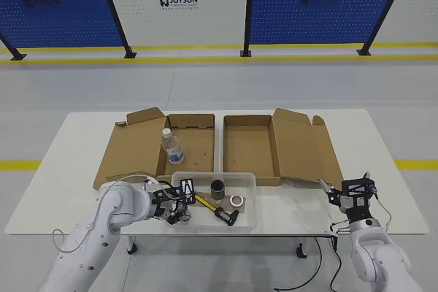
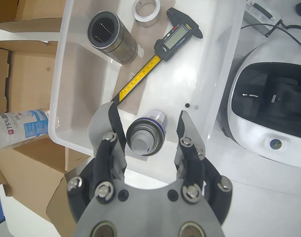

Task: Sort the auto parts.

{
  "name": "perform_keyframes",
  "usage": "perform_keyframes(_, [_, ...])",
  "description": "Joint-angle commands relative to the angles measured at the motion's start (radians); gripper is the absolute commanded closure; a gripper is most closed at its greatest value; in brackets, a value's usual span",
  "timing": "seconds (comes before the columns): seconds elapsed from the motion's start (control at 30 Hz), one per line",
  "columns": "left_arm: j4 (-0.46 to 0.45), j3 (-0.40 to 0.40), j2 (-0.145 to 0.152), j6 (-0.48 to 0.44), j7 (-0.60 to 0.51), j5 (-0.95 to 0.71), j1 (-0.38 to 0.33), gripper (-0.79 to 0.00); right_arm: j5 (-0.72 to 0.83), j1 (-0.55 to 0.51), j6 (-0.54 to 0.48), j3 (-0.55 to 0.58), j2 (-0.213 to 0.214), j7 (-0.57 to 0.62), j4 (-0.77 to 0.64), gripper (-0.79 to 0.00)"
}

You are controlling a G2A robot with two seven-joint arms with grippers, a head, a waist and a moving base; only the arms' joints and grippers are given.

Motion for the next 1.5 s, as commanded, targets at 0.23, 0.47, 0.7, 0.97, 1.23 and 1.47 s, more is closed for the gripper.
perform_keyframes(0.23, [0.008,0.025,0.009,0.008,0.004,0.033,-0.014,-0.419,0.000,0.000,0.000,0.000,0.000,0.000,0.000,-0.785])
perform_keyframes(0.47, [0.020,0.043,0.015,0.015,0.012,0.065,-0.029,-0.385,0.000,0.000,0.000,0.000,0.000,0.000,0.000,-0.785])
perform_keyframes(0.7, [0.036,0.070,0.018,0.018,0.018,0.087,-0.042,-0.385,0.000,0.000,0.000,0.000,0.000,0.000,0.000,-0.785])
perform_keyframes(0.97, [0.056,0.093,0.022,0.027,0.030,0.093,-0.056,-0.360,0.000,0.000,0.000,0.000,0.000,0.000,0.000,-0.785])
perform_keyframes(1.23, [0.070,0.107,0.025,0.041,0.047,0.084,-0.062,-0.172,0.000,0.000,0.000,0.000,0.000,0.000,0.000,-0.785])
perform_keyframes(1.47, [0.069,0.112,0.030,0.051,0.062,0.073,-0.063,0.000,0.000,0.000,0.000,0.000,0.000,0.000,0.000,-0.785])
